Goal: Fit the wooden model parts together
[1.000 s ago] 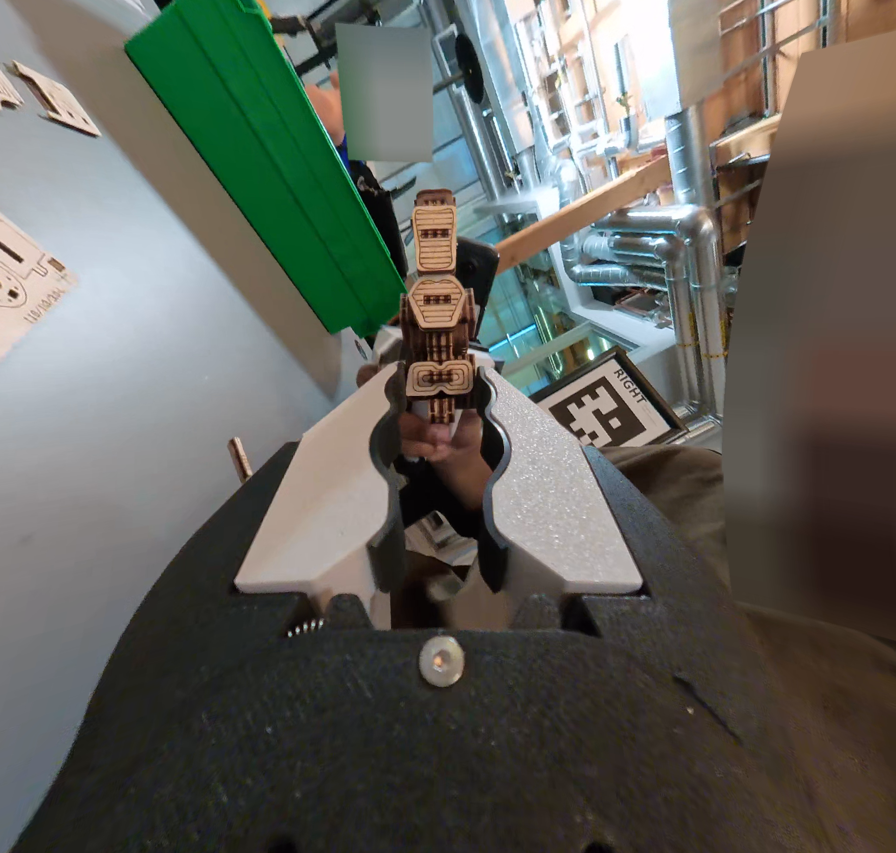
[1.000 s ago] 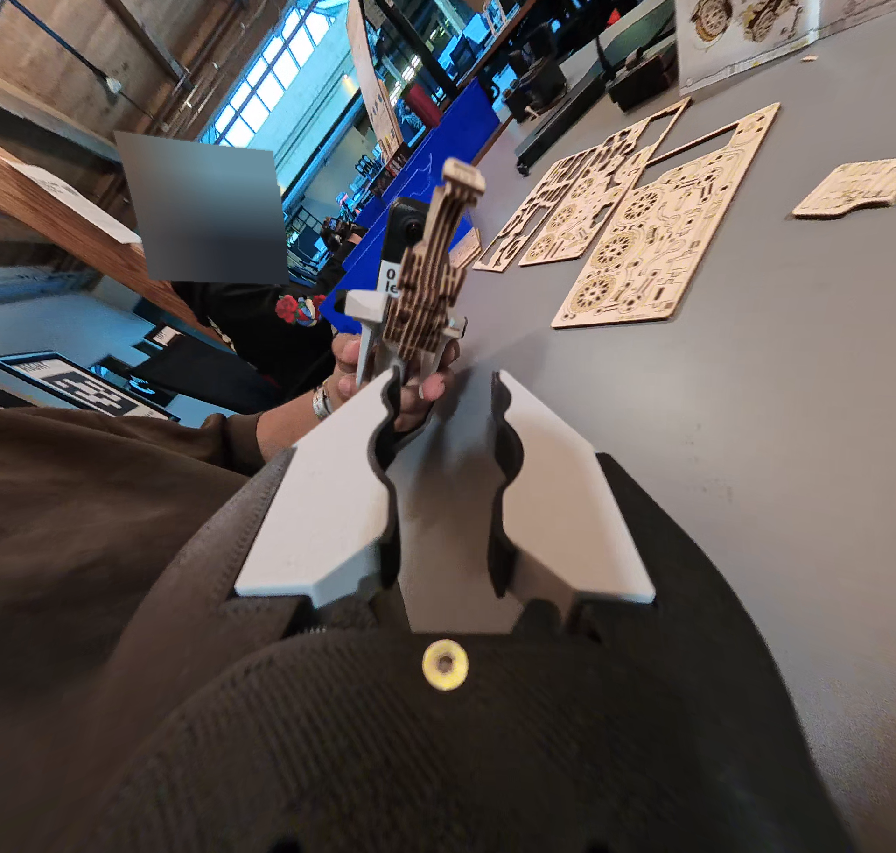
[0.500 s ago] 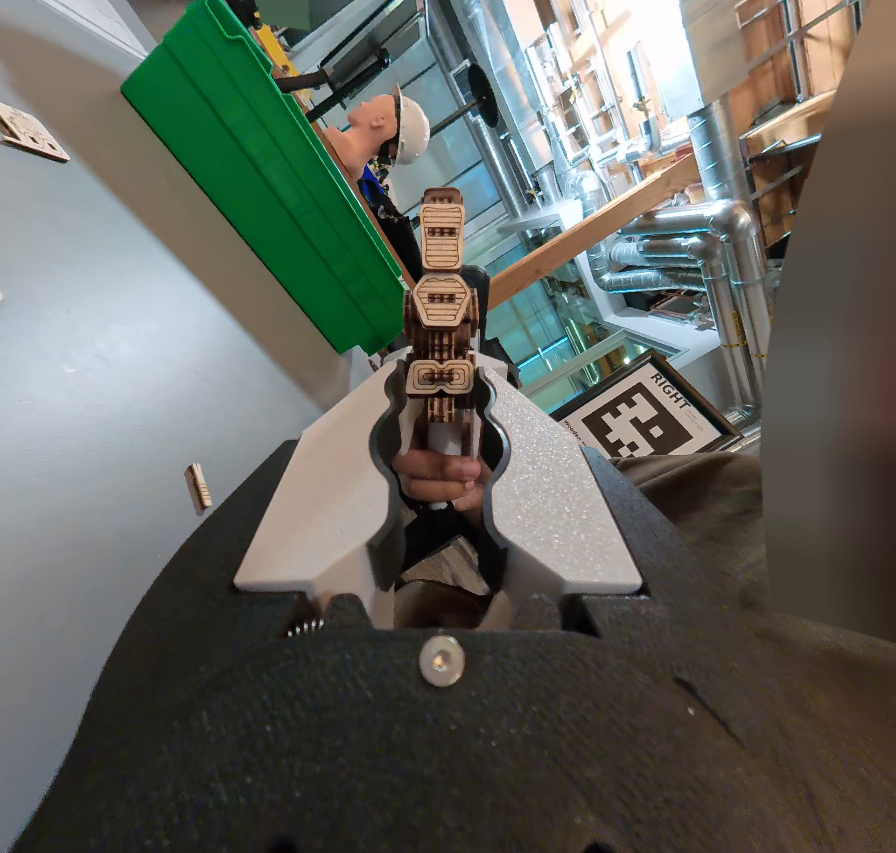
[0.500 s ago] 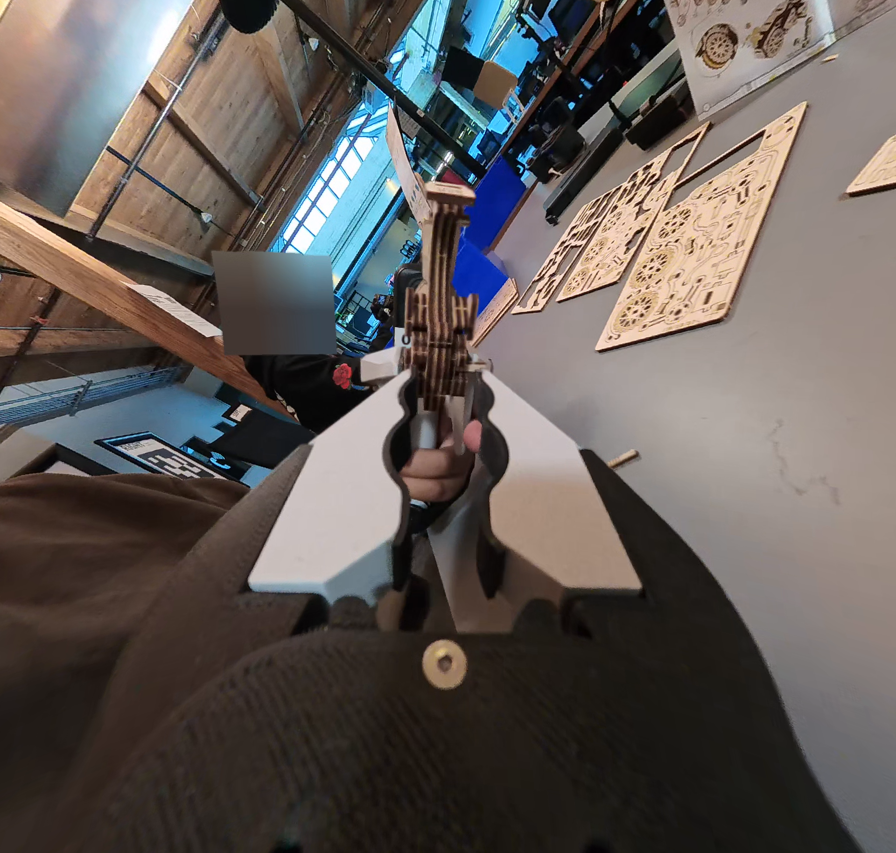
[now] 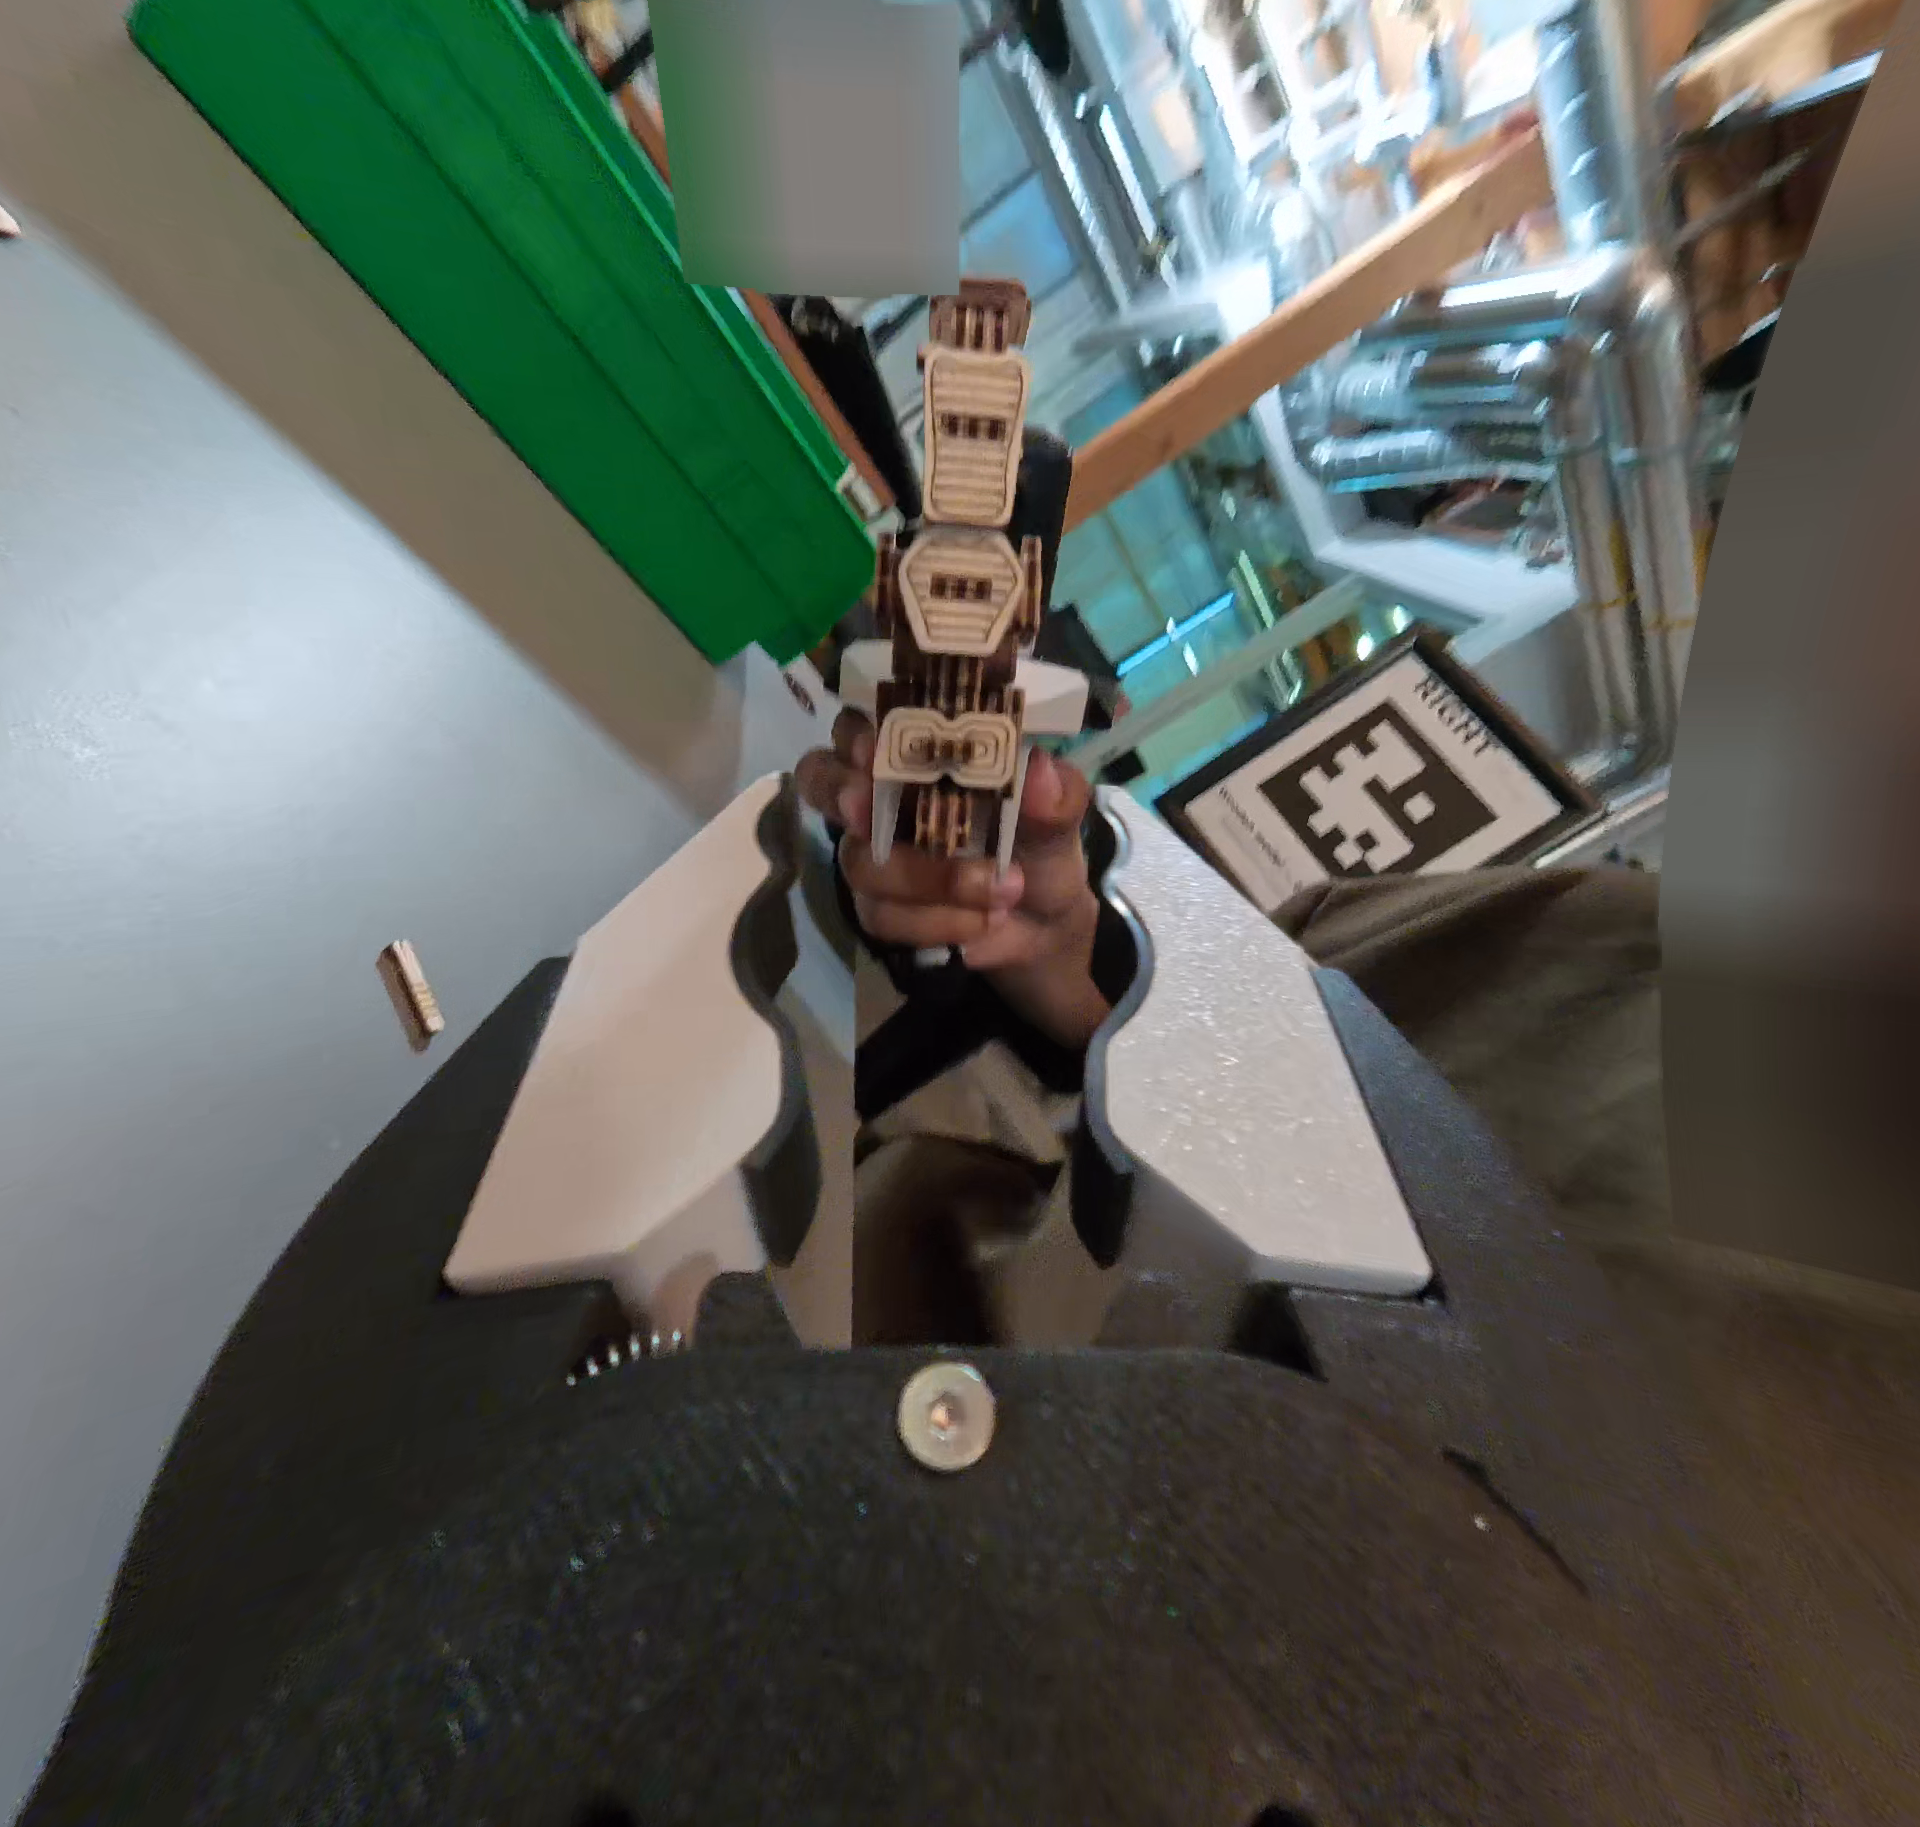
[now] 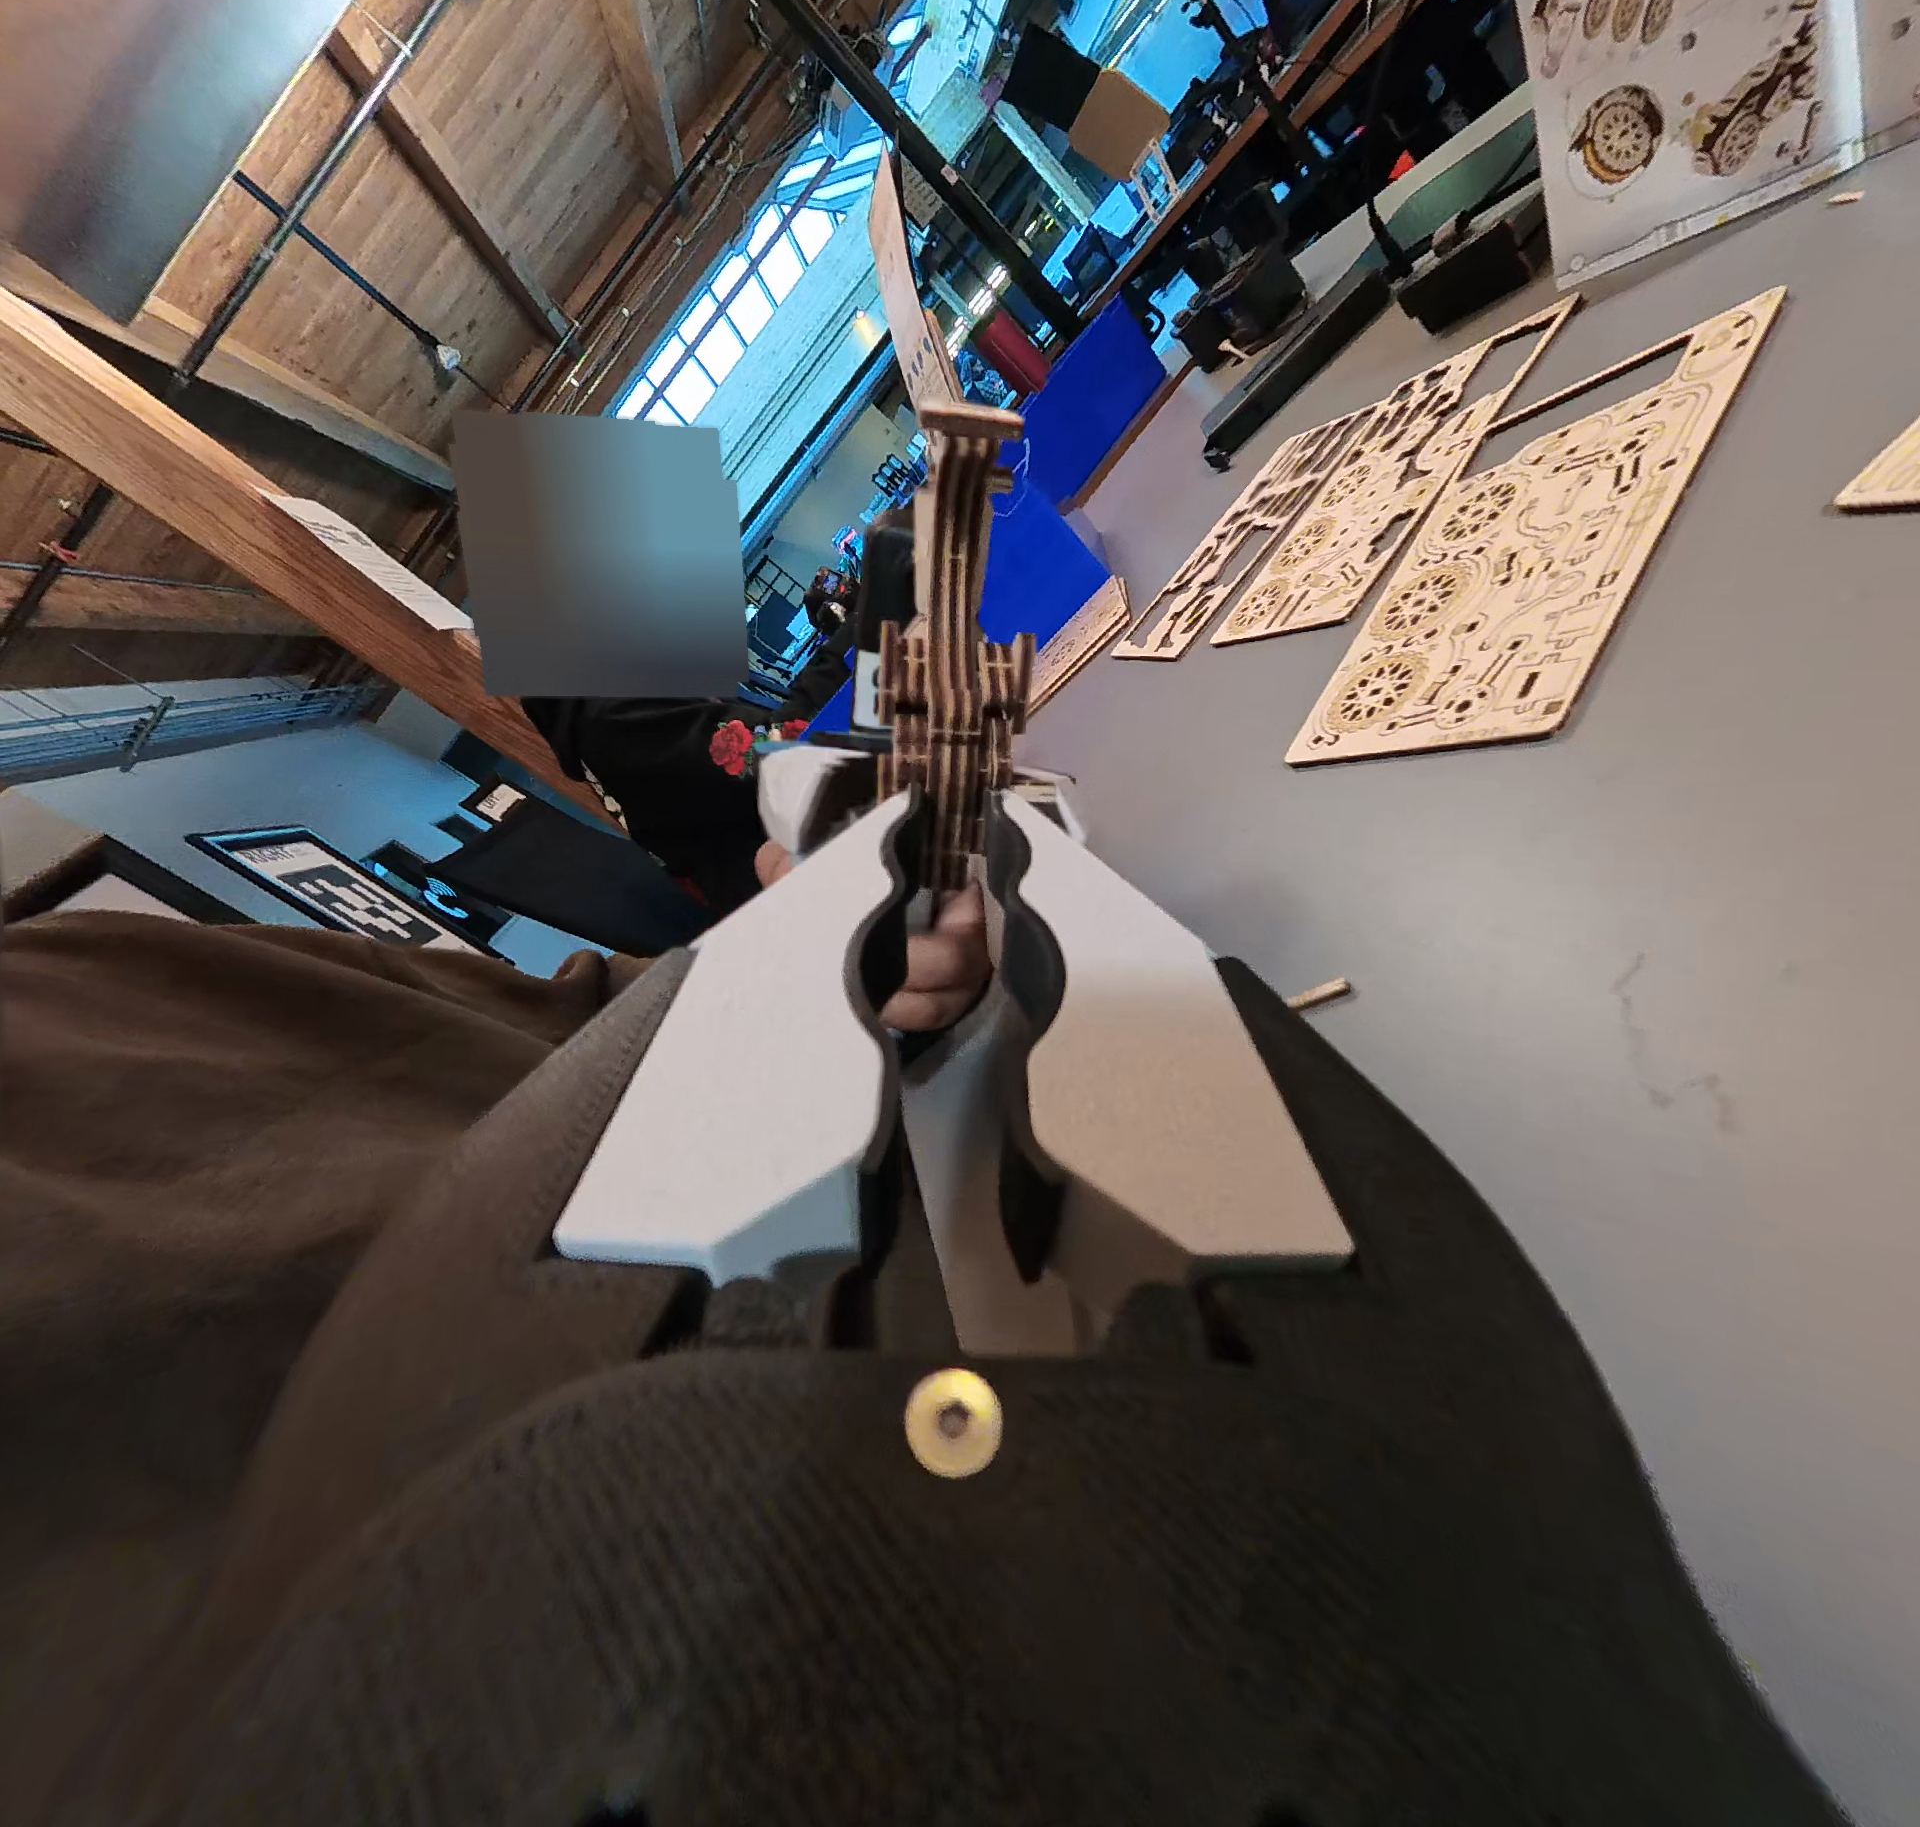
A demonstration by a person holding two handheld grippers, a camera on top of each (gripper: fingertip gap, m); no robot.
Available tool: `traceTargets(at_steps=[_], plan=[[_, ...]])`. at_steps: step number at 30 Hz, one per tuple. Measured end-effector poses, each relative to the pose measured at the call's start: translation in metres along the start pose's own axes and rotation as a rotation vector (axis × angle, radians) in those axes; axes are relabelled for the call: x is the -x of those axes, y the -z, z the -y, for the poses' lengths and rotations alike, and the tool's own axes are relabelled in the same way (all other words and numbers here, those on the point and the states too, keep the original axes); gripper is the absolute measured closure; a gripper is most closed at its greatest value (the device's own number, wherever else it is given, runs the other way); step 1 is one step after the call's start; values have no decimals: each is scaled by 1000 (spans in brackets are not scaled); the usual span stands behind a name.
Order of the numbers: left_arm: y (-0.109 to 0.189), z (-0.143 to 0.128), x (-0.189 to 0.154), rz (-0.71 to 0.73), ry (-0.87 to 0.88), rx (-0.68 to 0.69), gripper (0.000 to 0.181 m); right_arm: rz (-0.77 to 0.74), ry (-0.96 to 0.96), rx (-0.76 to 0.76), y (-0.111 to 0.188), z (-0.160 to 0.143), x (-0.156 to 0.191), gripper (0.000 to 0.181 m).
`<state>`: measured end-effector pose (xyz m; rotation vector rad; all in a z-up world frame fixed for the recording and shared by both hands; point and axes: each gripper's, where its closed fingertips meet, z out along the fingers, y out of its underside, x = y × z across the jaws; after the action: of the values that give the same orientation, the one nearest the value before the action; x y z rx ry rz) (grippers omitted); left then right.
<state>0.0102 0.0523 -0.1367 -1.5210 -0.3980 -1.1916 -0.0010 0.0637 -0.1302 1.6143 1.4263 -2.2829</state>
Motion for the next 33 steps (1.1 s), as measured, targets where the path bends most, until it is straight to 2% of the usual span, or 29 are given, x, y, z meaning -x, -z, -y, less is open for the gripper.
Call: traceTargets(at_steps=[3, 9, 13, 18, 23, 28, 33], plan=[[8, -2, 4, 59, -63, 78, 112, -15, 28, 55, 5, -1, -3, 173], [27, 14, 12, 206, -255, 90, 109, -112, 170, 249, 13, -15, -15, 172], [31, 15, 19, 335, -447, 134, 110, -228, 370, 360, 18, -21, -24, 173], [27, -7, 21, 451, -676, 329, 115, -395, 704, 444, 24, -17, -30, 175], [25, -16, 38, 568, -812, 392, 113, -454, 922, 576, 25, -32, -37, 175], [28, -8, 35, 537, -790, 337, 109, -523, 1237, 730, 27, -48, -47, 175], [20, -21, 29, 507, -905, 386, 107, -438, 1281, 749, 22, -59, -38, 175]])
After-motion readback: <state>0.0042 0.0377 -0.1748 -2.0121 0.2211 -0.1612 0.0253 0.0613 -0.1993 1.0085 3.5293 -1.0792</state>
